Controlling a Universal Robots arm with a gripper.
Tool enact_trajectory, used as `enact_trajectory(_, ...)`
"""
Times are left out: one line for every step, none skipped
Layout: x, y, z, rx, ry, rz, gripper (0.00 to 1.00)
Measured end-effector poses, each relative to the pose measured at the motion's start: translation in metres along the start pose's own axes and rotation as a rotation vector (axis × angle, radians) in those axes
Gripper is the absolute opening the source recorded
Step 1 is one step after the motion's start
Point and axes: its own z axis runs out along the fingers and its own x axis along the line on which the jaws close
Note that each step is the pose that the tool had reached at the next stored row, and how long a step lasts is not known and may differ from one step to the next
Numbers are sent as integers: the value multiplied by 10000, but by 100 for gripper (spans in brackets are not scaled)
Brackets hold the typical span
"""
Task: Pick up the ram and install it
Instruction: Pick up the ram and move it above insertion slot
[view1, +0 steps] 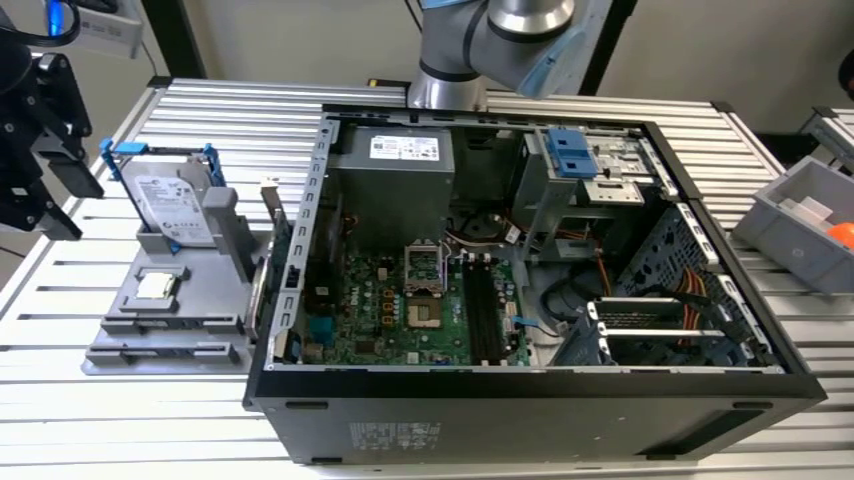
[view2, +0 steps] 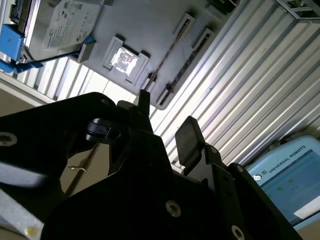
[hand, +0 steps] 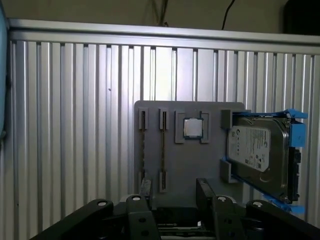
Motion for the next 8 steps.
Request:
enact_trajectory(0, 0, 4, 0, 30, 1, 100)
enact_trajectory(0, 0, 8, -1, 76, 3, 100)
enact_trajectory(1, 0, 14, -1, 128, 4, 100)
enact_trajectory(2, 0, 21, 0, 176, 5, 100)
enact_trajectory(3, -1, 28, 1, 211, 5, 100)
enact_trajectory(4, -1, 34, 1, 226, 5, 100)
enact_trajectory(4, -2, 38, 1, 229, 5, 100)
enact_trajectory(4, -1, 43, 16, 230, 5, 100)
